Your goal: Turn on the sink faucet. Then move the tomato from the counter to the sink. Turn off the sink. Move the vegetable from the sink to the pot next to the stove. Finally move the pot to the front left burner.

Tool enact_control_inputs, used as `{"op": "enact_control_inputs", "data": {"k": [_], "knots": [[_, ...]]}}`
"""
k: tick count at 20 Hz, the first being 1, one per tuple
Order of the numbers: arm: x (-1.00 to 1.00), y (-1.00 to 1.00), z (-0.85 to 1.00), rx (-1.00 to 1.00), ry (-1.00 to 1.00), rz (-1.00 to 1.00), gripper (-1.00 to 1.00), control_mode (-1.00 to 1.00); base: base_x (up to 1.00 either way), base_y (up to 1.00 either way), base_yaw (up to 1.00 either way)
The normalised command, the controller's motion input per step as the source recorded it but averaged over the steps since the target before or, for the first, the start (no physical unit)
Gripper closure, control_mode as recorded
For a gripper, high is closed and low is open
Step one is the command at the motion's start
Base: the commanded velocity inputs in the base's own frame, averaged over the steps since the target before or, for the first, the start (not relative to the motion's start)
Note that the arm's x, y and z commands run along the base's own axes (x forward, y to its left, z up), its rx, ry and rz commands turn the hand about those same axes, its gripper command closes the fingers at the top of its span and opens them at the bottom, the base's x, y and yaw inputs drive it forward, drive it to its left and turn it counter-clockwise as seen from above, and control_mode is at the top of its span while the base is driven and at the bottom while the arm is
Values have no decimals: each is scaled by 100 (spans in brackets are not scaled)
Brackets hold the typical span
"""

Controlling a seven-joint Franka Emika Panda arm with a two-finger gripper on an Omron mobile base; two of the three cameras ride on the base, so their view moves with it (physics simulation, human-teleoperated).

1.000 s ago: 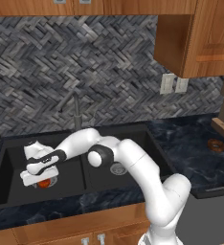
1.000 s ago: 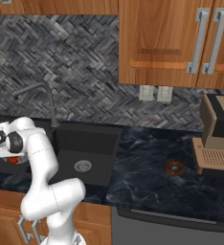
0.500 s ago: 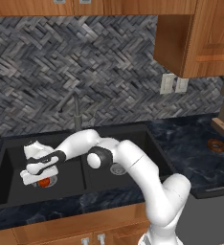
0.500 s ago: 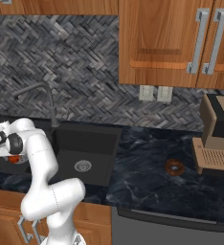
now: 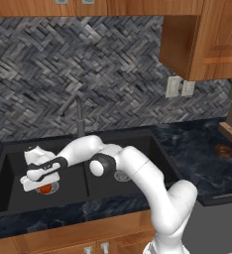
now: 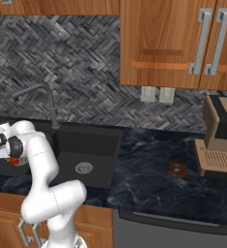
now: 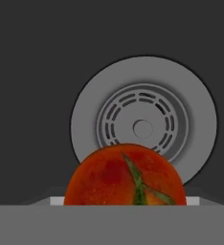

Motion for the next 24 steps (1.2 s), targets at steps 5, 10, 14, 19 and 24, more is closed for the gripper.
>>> {"op": "enact_control_inputs", "data": {"k": [5,10,14,19,24], "knots": [[-5,3,-4,0,1,-1,100,-100,0,0,0],[-17,0,47,0,-5,-4,100,-100,0,0,0],[-8,0,79,-3,-8,-2,100,-100,0,0,0],[-19,0,76,-4,-12,-2,100,-100,0,0,0],[-36,-10,49,-1,-13,-1,100,-100,0,0,0]]}}
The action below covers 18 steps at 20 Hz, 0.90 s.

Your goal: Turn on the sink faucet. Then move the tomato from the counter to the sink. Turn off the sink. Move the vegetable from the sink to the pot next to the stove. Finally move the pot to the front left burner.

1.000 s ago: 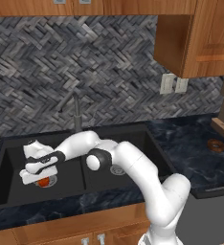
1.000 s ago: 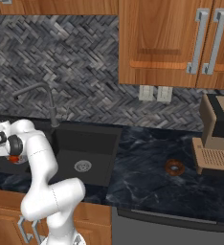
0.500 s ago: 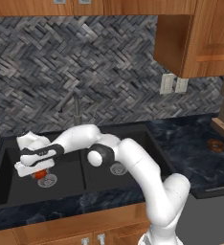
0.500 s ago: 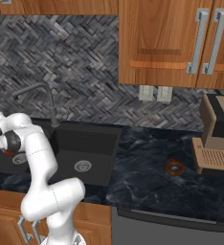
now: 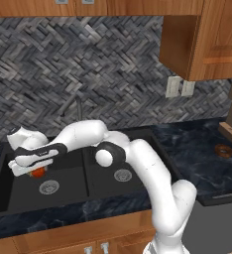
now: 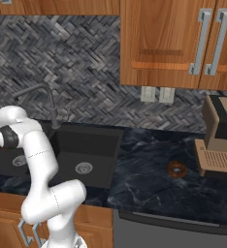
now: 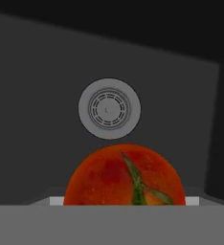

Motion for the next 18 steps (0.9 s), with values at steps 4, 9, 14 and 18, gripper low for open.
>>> {"op": "enact_control_inputs", "data": {"k": [4,9,14,18], "knots": [[-53,-42,39,0,-14,0,100,-100,0,0,0],[-48,-54,44,2,-12,-2,100,-100,0,0,0],[-46,-60,44,4,-9,-3,100,-100,0,0,0],[-48,-68,37,7,-6,-2,100,-100,0,0,0]]}}
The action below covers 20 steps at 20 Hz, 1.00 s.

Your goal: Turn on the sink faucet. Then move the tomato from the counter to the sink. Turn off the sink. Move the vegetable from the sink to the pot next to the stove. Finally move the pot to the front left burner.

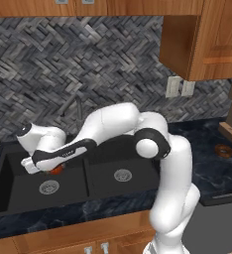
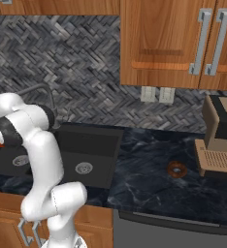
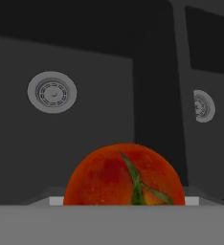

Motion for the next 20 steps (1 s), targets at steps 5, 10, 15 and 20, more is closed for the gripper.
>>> {"op": "enact_control_inputs", "data": {"k": [5,10,15,20], "knots": [[-40,-61,47,7,-2,-1,100,-100,0,0,0],[-33,-51,34,5,0,0,100,-100,0,0,0],[-1,-8,3,2,4,-3,100,-100,0,0,0],[0,0,0,0,0,0,100,-100,0,0,0]]}}
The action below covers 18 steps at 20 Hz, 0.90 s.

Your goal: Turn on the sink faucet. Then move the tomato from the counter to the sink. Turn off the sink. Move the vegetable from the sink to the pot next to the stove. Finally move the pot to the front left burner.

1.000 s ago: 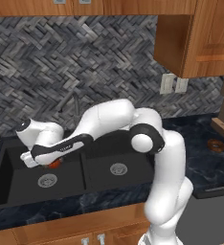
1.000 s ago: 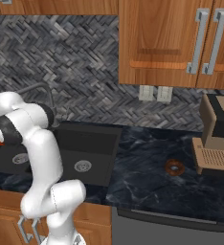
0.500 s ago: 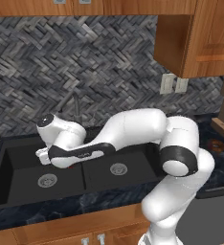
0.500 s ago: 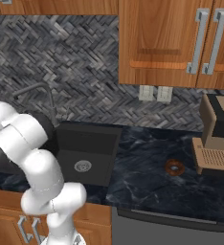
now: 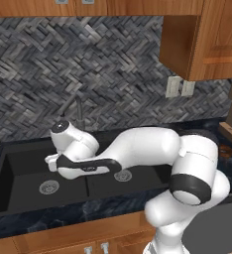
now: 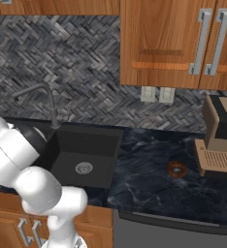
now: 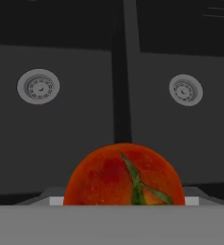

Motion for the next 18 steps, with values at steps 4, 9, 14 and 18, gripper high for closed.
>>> {"op": "enact_control_inputs", "data": {"k": [4,9,14,18], "knots": [[-17,0,0,0,0,0,100,-100,0,0,0],[-19,0,0,0,0,0,100,100,-34,3,-1],[0,0,0,0,0,0,100,100,-54,32,0],[0,0,0,0,0,0,100,100,-46,54,0]]}}
